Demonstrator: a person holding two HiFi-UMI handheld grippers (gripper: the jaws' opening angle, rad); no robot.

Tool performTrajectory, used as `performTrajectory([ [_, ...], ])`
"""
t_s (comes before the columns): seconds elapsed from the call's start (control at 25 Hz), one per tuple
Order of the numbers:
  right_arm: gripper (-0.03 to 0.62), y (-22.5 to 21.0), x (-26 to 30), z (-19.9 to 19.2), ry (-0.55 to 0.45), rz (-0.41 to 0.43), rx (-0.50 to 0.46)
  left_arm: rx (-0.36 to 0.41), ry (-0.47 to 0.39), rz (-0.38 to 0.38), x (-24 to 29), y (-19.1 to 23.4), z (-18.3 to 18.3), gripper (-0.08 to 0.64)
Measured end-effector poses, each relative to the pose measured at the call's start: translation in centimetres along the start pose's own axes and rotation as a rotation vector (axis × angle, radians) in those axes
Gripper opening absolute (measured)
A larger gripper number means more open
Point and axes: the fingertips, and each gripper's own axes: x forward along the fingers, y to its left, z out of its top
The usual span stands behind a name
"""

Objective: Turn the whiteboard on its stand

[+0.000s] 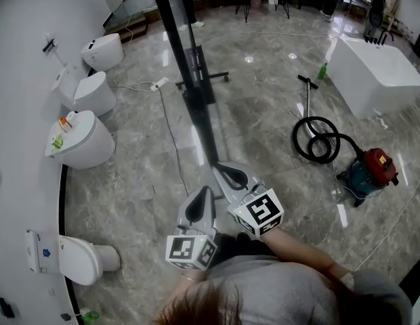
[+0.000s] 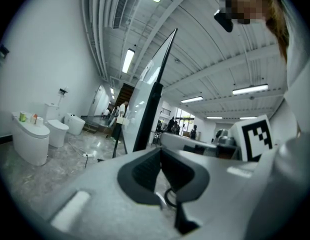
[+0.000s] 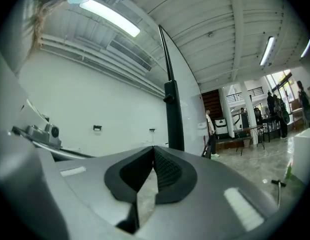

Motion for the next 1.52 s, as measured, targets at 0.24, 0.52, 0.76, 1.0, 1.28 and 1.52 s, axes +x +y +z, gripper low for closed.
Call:
performTrajectory([
  [0.24, -0.005, 1.8, -0.5, 1.9, -0.029, 0.039, -0.024, 0.013, -0.047, 0.001, -1.0, 0.2, 1.6, -0.003],
  [0.52, -0.005, 4.5, -3.2, 1.7, -0.026, -0.003, -0.002, 0.03, -0.011, -0.051, -4.3, -0.8, 0.8, -0.003],
  [0.76, -0.005, 8.9, -5.7, 1.2, -0.019, -0.022, 0.019, 0.033, -0.001, -0.084, -8.6, -2.1, 0.0, -0.003],
  [1.0, -0.005, 12.1, -8.0, 1.1, -0.034, -0.068, 0.026, 0.033, -0.001, -0.118, -12.2, -2.7, 0.2, -0.003],
  [1.28, -0.005, 13.7, -10.7, 0.8, -0.022, -0.11, 0.026, -0.002, 0.022, -0.151, -14.0, -4.0, -0.8, -0.003],
  [1.52, -0.005, 13.5, -11.3, 2.2, -0.042, -0.098, 0.005, 0.018, -0.012, -0.138, -14.5, -4.9, 0.3, -0.003],
])
